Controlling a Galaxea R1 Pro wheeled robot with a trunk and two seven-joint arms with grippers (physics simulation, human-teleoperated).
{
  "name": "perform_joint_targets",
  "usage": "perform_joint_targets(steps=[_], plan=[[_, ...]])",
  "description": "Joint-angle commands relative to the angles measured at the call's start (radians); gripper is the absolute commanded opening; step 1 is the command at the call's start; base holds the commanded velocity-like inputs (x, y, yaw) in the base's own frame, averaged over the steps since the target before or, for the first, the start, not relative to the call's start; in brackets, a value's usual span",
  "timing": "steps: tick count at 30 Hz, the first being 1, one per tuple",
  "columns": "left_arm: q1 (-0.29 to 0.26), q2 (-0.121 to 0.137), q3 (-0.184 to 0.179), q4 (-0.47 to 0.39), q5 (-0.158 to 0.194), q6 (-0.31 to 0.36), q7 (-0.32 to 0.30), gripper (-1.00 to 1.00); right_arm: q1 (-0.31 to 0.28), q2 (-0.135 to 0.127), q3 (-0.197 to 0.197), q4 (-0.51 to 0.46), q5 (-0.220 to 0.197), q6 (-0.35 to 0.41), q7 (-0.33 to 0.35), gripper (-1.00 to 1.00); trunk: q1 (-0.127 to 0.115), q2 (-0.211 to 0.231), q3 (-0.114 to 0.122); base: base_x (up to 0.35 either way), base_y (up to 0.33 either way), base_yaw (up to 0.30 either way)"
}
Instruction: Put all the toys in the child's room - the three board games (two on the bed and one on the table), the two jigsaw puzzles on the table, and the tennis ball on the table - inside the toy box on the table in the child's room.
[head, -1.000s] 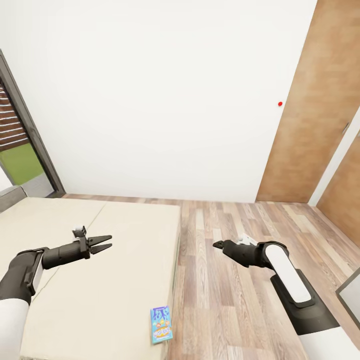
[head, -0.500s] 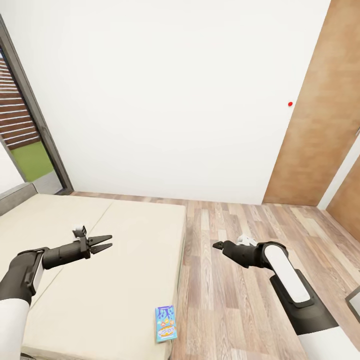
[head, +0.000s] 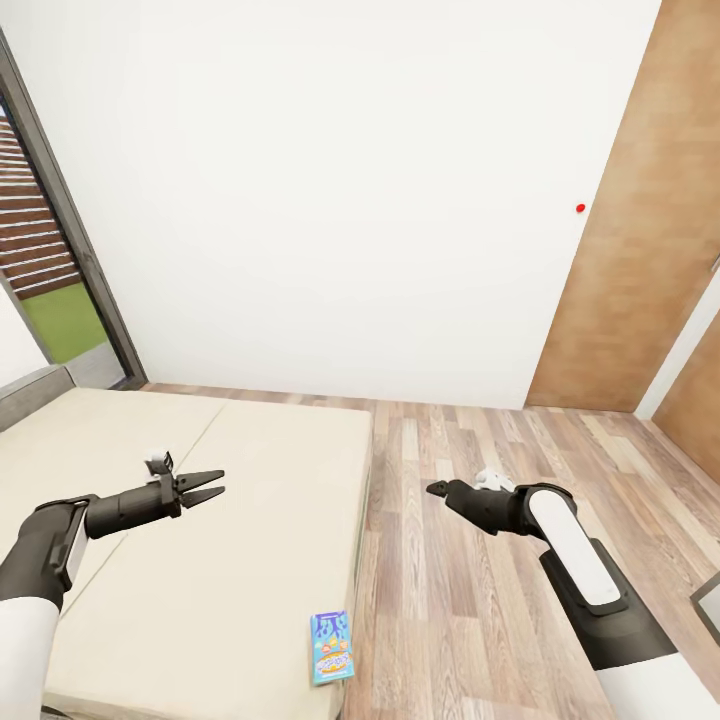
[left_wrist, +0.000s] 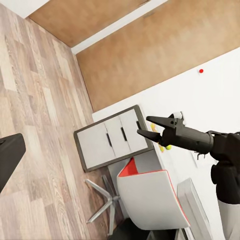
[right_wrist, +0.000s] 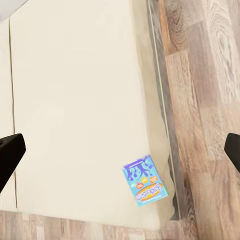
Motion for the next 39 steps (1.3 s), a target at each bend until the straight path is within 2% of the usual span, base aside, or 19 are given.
perform_joint_targets(steps=[1,8,16,25,32,39], plan=[[-0.001,-0.001,0.002,-0.001,-0.011,0.01,-0.008,1.0,-0.001,-0.001,0.002,-0.001,-0.009,-0.004,-0.01,1.0,0.001,-0.002,-0.002,0.0,0.0,0.0],[-0.001,-0.002,0.002,-0.001,-0.011,0.01,-0.008,1.0,-0.001,-0.001,0.006,-0.001,-0.009,-0.019,-0.007,1.0,0.001,-0.002,-0.002,0.0,-0.016,0.0],[-0.001,-0.002,0.001,-0.001,-0.011,0.01,-0.008,1.0,-0.001,0.0,0.007,-0.001,-0.009,-0.02,-0.007,1.0,0.001,-0.002,-0.002,0.0,-0.206,0.052],[-0.001,-0.003,0.001,-0.001,-0.011,0.012,-0.008,1.0,-0.001,0.0,0.008,-0.001,-0.009,-0.021,-0.007,1.0,0.001,-0.002,-0.002,0.0,-0.234,0.23],[-0.001,-0.003,0.001,-0.001,-0.011,0.012,-0.008,1.0,-0.001,0.0,0.008,-0.001,-0.009,-0.021,-0.007,1.0,0.001,-0.002,-0.002,0.0,-0.052,0.236],[-0.001,-0.003,0.003,-0.001,-0.011,0.012,-0.008,1.0,-0.001,0.0,0.009,-0.001,-0.009,-0.021,-0.007,1.0,0.001,-0.002,-0.002,0.0,-0.01,0.07]])
